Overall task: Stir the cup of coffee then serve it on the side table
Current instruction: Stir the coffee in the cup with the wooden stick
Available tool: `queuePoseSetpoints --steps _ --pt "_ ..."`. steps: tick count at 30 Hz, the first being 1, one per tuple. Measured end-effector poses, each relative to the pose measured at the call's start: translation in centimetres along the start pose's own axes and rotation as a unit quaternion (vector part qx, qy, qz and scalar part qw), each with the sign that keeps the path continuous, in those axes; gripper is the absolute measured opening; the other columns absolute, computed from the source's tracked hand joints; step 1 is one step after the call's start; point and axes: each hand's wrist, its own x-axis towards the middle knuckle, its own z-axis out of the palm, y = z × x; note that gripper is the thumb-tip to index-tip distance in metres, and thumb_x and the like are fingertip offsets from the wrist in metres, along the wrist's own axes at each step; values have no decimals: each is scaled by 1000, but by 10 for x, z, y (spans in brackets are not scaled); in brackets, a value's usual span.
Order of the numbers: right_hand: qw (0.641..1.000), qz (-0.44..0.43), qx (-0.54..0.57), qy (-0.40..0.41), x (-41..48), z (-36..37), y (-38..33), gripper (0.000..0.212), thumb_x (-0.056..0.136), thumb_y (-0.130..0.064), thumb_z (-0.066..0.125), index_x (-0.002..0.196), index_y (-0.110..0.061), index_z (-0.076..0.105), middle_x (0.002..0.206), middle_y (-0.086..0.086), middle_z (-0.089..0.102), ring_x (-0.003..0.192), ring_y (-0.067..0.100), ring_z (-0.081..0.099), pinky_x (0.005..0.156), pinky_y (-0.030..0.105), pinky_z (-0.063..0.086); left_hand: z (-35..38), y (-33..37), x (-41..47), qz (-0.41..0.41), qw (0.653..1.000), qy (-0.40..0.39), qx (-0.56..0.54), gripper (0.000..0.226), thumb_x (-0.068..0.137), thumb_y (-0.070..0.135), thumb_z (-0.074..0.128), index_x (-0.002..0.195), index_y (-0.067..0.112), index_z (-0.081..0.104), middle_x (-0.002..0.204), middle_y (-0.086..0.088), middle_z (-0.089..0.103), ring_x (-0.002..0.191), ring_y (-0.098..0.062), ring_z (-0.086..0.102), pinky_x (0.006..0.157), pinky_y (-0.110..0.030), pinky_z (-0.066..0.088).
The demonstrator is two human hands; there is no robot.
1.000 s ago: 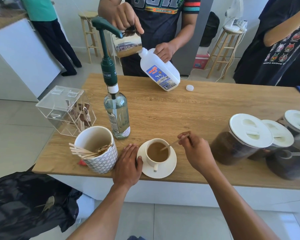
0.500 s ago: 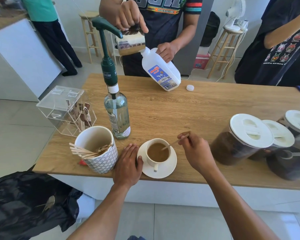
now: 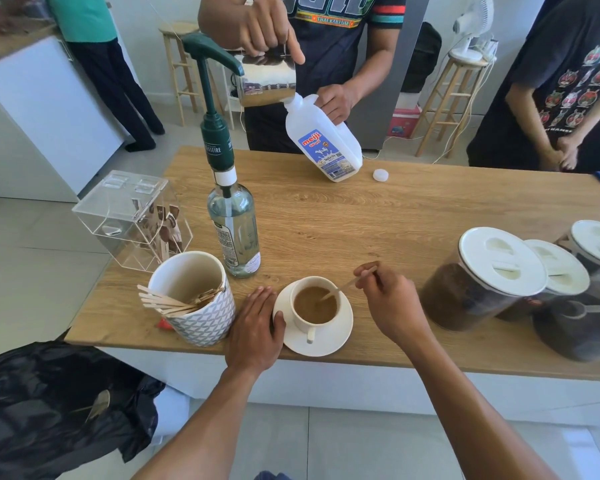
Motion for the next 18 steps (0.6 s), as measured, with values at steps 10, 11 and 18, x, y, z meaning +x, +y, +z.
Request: queuePoseSetpoints --steps 10,11,18 --pt "1000 -3 -1 -30 0 -1 2 25 99 -16 44 90 -15 67 83 -13 68 73 -2 61 61 10 43 0 1 -1 -5 1000 0 2 54 100 39 32 137 10 57 143 -7 57 138 -25 46 116 -42 37" --pt "1000 1 -4 -28 1 -2 4 26 99 -15 44 88 -14 67 84 -13 68 71 -1 60 58 10 42 0 1 -1 -6 1000 -1 3 54 100 39 32 137 10 57 143 -7 57 138 -25 46 116 -42 37" --pt "1000 6 5 -23 -1 0 5 24 99 -16 44 90 -15 67 83 -12 68 75 1 62 63 15 44 0 2 -1 -7 1000 -2 8 53 100 39 32 138 11 57 143 -6 57 139 -23 45 116 -41 36"
